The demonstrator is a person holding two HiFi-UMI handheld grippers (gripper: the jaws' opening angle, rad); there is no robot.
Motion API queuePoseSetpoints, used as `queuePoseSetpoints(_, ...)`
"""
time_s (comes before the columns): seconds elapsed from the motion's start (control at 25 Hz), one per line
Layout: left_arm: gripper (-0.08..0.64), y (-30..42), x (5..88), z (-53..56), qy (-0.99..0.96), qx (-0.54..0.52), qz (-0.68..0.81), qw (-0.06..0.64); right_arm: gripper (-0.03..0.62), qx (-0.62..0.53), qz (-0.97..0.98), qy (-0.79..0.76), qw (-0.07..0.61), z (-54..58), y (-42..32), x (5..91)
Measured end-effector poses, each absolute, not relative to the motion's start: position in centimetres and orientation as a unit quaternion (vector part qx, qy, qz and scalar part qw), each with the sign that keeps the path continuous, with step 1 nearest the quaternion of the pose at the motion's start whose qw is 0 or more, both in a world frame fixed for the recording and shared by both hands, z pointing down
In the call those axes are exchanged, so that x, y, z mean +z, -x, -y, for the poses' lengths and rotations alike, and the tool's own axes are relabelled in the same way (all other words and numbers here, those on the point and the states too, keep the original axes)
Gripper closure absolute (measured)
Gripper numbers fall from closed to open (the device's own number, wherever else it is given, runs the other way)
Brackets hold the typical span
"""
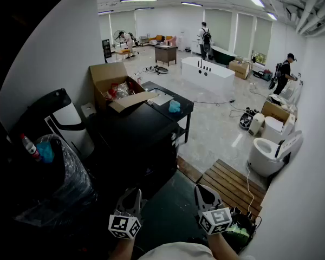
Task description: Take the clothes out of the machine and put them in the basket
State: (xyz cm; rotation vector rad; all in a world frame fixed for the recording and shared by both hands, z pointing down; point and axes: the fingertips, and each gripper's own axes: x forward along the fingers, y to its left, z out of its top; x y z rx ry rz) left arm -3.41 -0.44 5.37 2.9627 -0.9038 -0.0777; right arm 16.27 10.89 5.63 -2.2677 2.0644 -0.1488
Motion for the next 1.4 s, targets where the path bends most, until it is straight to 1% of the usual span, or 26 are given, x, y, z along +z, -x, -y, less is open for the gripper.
queuePoseSetpoints(0.16, 0.538, 3.6, 5.2, 0.3, -0.956, -0.017, 0.294, 0.006, 0.584, -0.047, -0.675, 0.736, 0.032, -10.8, -15.8, 5.6)
queuePoseSetpoints(0.92, 0.537, 3.5, 6.0, 0.6, -0.956, -0.014, 0.292, 0.025, 0.583, -0.055, -0.656, 0.752, 0.023, -11.4, -16.4, 6.5)
queuePoseSetpoints(1.4, 0.537, 3.3, 6.3, 1.0, -0.957, -0.006, 0.288, 0.020, 0.583, -0.062, -0.645, 0.761, 0.022, -11.7, -16.9, 7.0)
